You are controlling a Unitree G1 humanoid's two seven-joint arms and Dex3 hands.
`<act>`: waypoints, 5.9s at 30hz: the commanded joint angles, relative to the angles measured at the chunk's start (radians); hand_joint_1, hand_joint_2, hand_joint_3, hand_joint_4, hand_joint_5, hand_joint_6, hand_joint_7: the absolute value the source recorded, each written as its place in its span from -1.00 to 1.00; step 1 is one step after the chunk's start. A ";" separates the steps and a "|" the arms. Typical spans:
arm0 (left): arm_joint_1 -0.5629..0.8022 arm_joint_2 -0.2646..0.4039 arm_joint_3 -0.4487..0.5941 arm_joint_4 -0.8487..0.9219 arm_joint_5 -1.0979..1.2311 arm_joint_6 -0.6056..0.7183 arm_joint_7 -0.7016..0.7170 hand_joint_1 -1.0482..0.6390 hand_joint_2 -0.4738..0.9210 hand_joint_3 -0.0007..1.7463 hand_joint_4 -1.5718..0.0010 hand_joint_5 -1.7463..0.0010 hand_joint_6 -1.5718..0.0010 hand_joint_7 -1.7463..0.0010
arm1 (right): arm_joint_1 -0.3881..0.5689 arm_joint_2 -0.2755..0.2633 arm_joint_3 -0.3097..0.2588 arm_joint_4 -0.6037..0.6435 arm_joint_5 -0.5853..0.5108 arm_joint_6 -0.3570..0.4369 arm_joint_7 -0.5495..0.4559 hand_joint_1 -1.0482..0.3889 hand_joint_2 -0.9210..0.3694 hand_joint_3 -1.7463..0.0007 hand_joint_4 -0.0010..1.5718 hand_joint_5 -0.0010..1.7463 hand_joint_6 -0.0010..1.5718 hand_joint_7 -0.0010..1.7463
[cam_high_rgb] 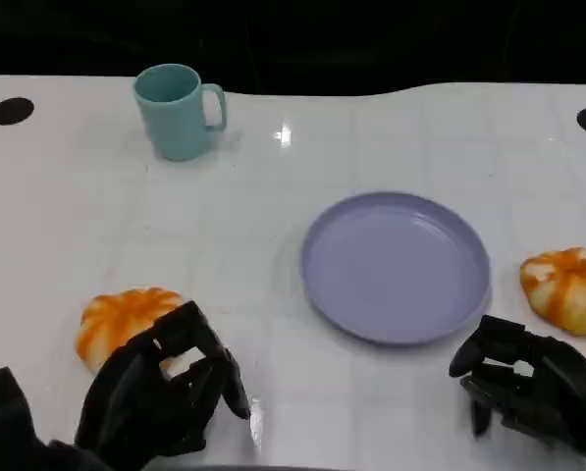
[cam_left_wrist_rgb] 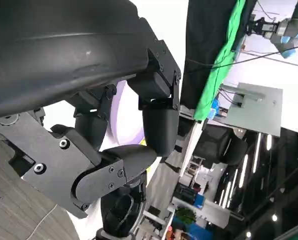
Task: Grasp the bread from the table and place it into the plate.
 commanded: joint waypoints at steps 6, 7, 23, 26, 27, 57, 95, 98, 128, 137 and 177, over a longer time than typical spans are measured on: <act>0.018 0.106 -0.046 -0.117 0.333 -0.164 0.188 -0.52 0.86 -0.50 0.55 -0.11 0.52 0.35 | 0.025 -0.010 0.010 0.004 -0.029 0.032 -0.027 -0.27 -1.00 0.70 -0.16 1.00 -0.17 0.61; 0.022 0.133 -0.055 -0.145 0.387 -0.166 0.208 -0.62 0.94 -0.62 0.73 -0.01 0.59 0.51 | 0.026 -0.009 0.008 0.006 -0.024 0.029 -0.021 -0.28 -1.00 0.69 -0.17 1.00 -0.18 0.61; 0.024 0.444 -0.134 -0.543 1.258 -0.058 0.487 -0.57 0.99 -0.90 1.00 0.77 0.83 0.94 | 0.025 -0.008 0.006 0.005 -0.025 0.028 -0.027 -0.27 -1.00 0.69 -0.15 1.00 -0.17 0.63; -0.001 0.481 -0.160 -0.622 1.398 0.059 0.394 -0.47 0.89 -0.97 0.99 0.78 0.79 0.95 | 0.028 -0.013 0.015 -0.007 -0.041 0.031 -0.043 -0.28 -1.00 0.68 -0.16 1.00 -0.18 0.62; -0.007 0.486 -0.167 -0.631 1.416 0.081 0.376 -0.44 0.85 -0.98 0.99 0.79 0.79 0.95 | 0.029 -0.013 0.015 -0.008 -0.041 0.031 -0.044 -0.28 -1.00 0.68 -0.16 1.00 -0.18 0.62; -0.284 0.513 -0.421 -0.187 1.462 0.214 0.282 -0.37 0.76 -0.99 0.91 0.91 0.76 0.99 | 0.033 -0.003 0.003 0.009 -0.013 0.014 -0.009 -0.27 -1.00 0.69 -0.15 1.00 -0.17 0.62; -0.304 0.422 -0.366 0.204 1.093 -0.128 0.960 0.09 0.25 0.87 0.00 -1.00 0.21 -1.00 | 0.036 -0.009 -0.001 -0.007 -0.004 0.034 0.003 -0.24 -1.00 0.69 -0.15 1.00 -0.16 0.60; -0.297 0.417 -0.361 0.198 1.092 -0.138 0.984 0.10 0.26 0.85 -0.03 -1.00 0.21 -1.00 | 0.035 -0.010 -0.001 -0.003 -0.008 0.028 0.003 -0.25 -1.00 0.69 -0.15 1.00 -0.16 0.61; -0.494 0.347 -0.446 0.201 1.179 -0.223 1.001 0.00 0.19 0.68 -0.05 -1.00 0.21 -0.98 | 0.043 -0.006 0.010 -0.018 -0.021 0.044 -0.015 -0.24 -1.00 0.69 -0.16 1.00 -0.17 0.60; -0.587 0.290 -0.490 0.293 1.213 -0.234 1.051 0.06 0.25 0.45 -0.08 -1.00 0.19 -1.00 | 0.050 -0.004 0.010 -0.028 -0.014 0.043 -0.008 -0.25 -1.00 0.69 -0.17 1.00 -0.17 0.60; -0.999 -0.044 -0.743 0.801 1.323 -0.165 1.171 -0.14 0.53 -0.06 -0.21 -1.00 -0.01 -0.23 | 0.042 -0.009 -0.002 -0.006 -0.003 0.041 0.009 -0.28 -1.00 0.71 -0.10 1.00 -0.15 0.63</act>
